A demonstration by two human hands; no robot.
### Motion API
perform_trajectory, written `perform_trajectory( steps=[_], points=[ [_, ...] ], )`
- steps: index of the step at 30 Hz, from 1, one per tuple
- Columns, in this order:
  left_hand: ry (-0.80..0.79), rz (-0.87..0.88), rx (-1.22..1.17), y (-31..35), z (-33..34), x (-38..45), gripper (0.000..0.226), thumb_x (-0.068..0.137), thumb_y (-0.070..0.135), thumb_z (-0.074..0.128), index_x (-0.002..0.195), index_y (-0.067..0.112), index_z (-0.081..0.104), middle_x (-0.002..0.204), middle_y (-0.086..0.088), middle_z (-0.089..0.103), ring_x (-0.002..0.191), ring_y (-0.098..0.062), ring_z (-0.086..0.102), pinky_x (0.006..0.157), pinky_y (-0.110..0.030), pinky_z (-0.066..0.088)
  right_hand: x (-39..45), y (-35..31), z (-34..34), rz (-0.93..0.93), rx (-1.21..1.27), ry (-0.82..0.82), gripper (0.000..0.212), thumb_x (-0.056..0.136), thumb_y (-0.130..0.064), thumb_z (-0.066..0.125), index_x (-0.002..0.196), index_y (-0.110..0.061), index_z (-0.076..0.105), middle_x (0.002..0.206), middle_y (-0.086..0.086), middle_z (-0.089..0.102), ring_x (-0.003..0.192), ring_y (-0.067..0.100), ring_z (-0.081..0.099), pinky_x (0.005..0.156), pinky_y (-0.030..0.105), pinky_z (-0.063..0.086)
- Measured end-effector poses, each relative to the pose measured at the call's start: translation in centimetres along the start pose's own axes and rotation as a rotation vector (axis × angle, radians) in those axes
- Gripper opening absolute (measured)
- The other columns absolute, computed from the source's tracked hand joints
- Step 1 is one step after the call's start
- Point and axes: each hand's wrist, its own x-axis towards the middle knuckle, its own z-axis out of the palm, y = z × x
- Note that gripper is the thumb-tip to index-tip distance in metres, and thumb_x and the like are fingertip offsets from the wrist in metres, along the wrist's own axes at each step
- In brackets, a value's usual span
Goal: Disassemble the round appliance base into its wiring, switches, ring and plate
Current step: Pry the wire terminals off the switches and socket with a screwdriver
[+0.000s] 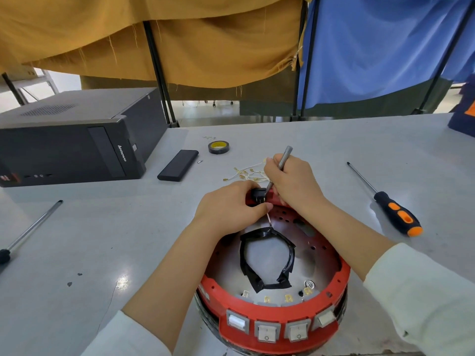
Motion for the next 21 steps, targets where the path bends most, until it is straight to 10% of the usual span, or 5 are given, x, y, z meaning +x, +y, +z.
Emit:
perform_trajectory(
  steps=[21],
  points=[
    [-0.001, 0.018, -0.007, 0.01, -0.03, 0.03, 0.043, 0.077, 0.065, 0.05, 0.115, 0.044, 0.051, 0.108, 0.019, 0.058, 0.102, -0.011, 0.057, 0.074, -0.028, 0.037, -0.46, -0.46, 0.24, -0.198, -0.196, 0.007, 0.044, 0.094, -0.022, 0.049, 0.055, -0.022, 0.028, 0.047, -0.007, 0.028, 0.046, 0.007, 0.036, 0.046, 0.019, 0.028]
  ],
)
